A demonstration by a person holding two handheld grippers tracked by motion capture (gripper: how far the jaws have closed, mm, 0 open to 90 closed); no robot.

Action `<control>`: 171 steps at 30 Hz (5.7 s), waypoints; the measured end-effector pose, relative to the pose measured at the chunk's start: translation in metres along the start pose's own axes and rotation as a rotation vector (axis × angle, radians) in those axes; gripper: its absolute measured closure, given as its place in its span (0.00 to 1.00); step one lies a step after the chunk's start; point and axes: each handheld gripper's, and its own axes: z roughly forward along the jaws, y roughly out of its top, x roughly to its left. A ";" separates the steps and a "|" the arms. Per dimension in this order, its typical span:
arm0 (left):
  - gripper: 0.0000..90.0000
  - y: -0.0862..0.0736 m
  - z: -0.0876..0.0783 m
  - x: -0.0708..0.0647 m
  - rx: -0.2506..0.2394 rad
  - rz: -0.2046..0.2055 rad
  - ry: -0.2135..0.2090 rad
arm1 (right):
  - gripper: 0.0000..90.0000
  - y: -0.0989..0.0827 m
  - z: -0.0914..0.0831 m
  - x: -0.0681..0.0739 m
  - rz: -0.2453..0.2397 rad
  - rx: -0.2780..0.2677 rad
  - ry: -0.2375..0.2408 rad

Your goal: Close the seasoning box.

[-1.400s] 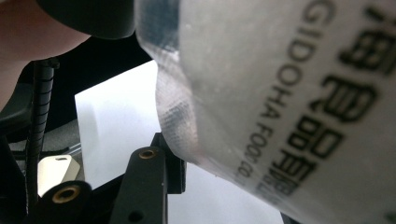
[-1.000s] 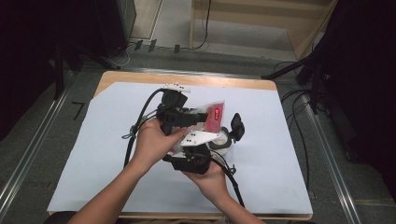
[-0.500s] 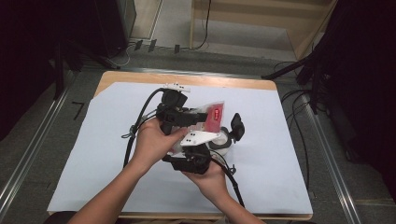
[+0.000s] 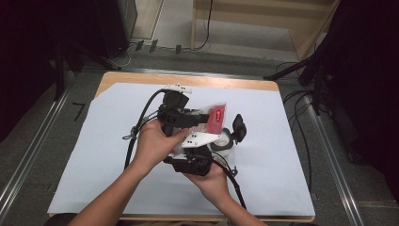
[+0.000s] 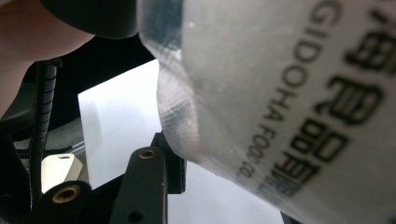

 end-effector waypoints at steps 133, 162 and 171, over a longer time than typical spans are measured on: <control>0.76 0.008 0.001 -0.003 0.007 0.007 -0.027 | 0.68 0.003 -0.003 0.004 0.002 -0.005 -0.014; 0.77 0.007 -0.002 0.004 0.077 -0.030 -0.062 | 0.58 -0.010 0.006 0.009 -0.078 -0.021 -0.015; 0.76 0.007 -0.001 0.006 0.134 -0.043 -0.069 | 0.57 -0.015 0.008 0.010 -0.096 -0.020 -0.014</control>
